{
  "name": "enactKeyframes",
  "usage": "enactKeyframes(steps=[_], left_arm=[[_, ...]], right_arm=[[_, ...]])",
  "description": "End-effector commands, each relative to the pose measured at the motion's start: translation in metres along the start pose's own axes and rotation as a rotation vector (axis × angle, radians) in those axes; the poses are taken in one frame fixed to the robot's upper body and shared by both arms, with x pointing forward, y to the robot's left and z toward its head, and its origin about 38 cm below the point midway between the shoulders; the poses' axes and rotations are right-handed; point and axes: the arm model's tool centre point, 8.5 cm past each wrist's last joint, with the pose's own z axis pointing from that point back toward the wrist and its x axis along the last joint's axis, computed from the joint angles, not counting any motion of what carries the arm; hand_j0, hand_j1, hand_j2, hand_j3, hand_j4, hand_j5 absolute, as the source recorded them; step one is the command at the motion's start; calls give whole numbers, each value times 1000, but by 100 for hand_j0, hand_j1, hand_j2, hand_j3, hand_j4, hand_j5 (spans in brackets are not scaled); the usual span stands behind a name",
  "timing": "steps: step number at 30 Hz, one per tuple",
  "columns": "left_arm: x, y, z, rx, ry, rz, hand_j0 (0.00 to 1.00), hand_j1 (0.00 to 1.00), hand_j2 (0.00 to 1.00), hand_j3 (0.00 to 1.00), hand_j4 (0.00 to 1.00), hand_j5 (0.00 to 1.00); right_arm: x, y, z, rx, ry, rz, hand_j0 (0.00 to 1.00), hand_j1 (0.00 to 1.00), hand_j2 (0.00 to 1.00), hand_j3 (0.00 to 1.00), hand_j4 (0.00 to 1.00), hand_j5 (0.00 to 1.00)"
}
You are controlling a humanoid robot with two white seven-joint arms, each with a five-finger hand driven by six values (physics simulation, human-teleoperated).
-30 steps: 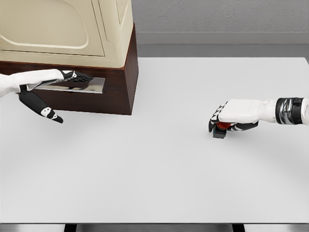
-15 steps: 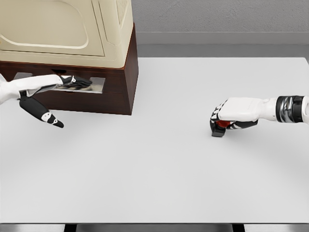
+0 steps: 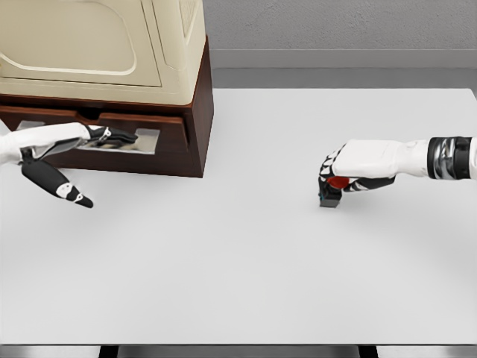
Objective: Open the cabinet drawer with left arm, and place a switch into the drawer with right arm
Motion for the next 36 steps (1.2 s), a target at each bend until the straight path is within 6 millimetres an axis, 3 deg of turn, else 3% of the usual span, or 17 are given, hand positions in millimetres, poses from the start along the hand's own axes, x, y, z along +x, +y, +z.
enactKeyframes(steps=[1, 11, 36], left_arm=[[-10, -5, 9, -23, 77, -60, 100, 100, 100, 100, 100, 100], [-17, -19, 18, -107, 95, -24, 100, 100, 100, 100, 100, 100], [-24, -21, 37, -87, 115, 47, 100, 100, 100, 100, 100, 100]], right_arm=[[1, -2, -1, -10, -10, -8, 48, 48, 48, 48, 48, 48], [6, -16, -9, -41, -38, 4, 48, 48, 48, 48, 48, 48], [22, -54, -33, -114, -108, 43, 47, 47, 47, 47, 47, 47]])
